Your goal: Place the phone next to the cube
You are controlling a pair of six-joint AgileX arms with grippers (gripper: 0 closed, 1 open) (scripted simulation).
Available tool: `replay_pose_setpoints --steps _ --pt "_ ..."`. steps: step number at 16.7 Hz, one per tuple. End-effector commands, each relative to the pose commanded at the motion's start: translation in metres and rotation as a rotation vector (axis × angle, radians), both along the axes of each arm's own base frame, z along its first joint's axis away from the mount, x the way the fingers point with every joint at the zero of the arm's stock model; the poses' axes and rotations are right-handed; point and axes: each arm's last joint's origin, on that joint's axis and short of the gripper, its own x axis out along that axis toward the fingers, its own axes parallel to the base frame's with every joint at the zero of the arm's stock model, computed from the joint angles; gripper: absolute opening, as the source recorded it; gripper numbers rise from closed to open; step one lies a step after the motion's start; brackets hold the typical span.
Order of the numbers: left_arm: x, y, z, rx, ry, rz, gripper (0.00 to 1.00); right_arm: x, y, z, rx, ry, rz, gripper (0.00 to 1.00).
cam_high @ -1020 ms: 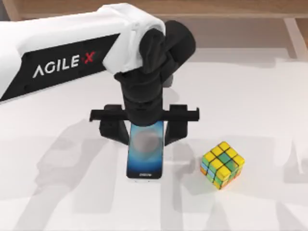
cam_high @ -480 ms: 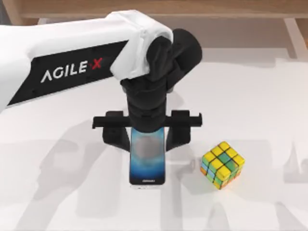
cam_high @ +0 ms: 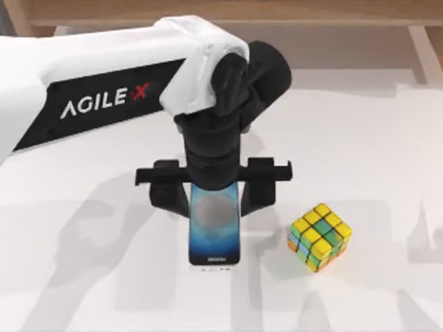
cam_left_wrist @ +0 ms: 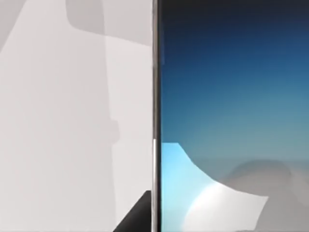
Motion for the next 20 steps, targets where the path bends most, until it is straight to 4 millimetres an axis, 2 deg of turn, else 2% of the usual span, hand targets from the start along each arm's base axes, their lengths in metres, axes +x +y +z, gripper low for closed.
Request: replay_pose_setpoints --steps 13,20 --pt "0.0 -0.008 -0.014 -0.051 -0.048 -0.016 0.0 0.0 0.0 0.0 0.0 0.0 0.0 1.0" --pt "-0.001 -0.002 -0.04 -0.012 -0.024 -0.013 0.0 0.0 0.0 0.0 0.0 0.0 0.0 1.0"
